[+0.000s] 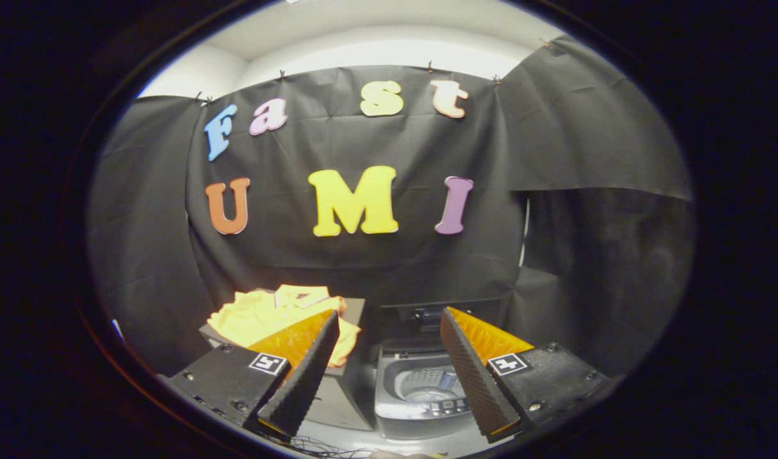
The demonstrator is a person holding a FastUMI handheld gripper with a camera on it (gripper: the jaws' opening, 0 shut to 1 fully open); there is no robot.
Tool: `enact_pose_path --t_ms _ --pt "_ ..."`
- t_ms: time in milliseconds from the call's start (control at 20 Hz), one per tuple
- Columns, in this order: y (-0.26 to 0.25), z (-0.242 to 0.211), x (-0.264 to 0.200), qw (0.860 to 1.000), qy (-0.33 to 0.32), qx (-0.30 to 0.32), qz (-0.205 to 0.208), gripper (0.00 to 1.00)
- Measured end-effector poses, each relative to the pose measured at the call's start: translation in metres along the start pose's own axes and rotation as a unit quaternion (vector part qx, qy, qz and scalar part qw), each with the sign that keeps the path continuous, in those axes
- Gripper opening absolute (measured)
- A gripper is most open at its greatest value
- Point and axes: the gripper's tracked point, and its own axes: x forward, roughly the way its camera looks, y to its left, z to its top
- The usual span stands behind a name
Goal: Put the clothes into the washing machine and then close the washing machine lid.
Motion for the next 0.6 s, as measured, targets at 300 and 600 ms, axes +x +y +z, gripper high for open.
enact_pose_path --t_ms 300,600 --pt "0.096 0.034 0.082 0.999 0.025 -0.002 0.038 1.00" --pt "0.178 0.022 0.156 0.994 0.081 0.010 0.071 1.00"
